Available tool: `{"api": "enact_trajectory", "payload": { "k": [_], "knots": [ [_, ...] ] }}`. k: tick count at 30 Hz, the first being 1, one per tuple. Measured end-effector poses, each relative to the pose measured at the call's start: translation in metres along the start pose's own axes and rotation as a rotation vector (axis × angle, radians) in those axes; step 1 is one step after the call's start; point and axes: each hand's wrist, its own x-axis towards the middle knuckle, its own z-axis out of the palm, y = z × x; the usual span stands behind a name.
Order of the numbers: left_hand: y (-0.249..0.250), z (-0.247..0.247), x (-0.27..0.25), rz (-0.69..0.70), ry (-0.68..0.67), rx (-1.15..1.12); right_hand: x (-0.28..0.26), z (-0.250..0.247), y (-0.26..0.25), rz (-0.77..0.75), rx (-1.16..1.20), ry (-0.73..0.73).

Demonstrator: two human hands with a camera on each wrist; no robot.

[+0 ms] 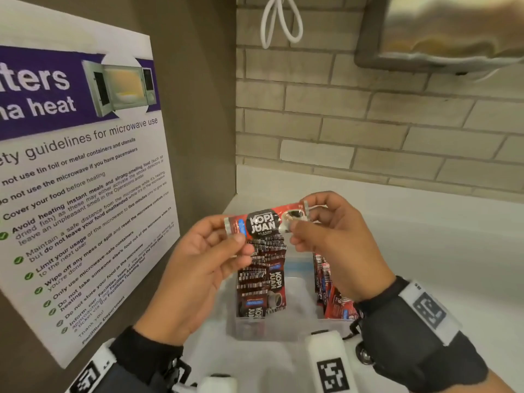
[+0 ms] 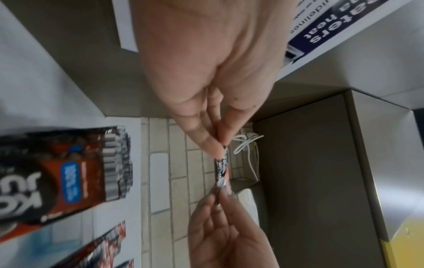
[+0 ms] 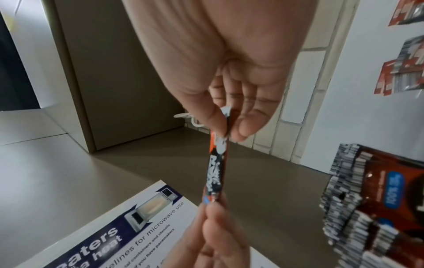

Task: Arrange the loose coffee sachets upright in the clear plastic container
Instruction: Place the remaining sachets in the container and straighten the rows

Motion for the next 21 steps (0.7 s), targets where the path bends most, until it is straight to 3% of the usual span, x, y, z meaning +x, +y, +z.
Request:
{"api": "enact_trajectory", "payload": {
  "k": [2,4,8,11,14,18,21],
  "knots": [
    [0.002,-0.002,0.004,0.1,0.057,0.089,-0.004,-0.002,0.005,0.043,-0.122,-0.049],
    [0.006,0.0,0.009,0.193,0.062,0.233,-0.008,-0.003,0.009,-0.01,-0.344,-0.067],
    [0.025,0.012,0.024,0.339,-0.074,0.542,-0.005,-0.006,-0.005,-0.21,-0.539,-0.015],
    [0.033,0.027,0.03,0.384,-0.155,0.623,0.001,-0.007,-0.016,-0.211,-0.548,-0.096],
    [0.029,0.034,0.031,0.367,-0.159,0.617,0.003,-0.012,-0.013,-0.185,-0.571,-0.082],
    [0.015,0.016,0.025,0.291,-0.055,0.497,0.007,-0.029,0.013,-0.054,-0.66,0.019],
    [-0.001,-0.008,0.017,0.158,0.005,0.415,0.005,-0.026,0.038,0.178,-0.801,-0.116]
  ]
}}
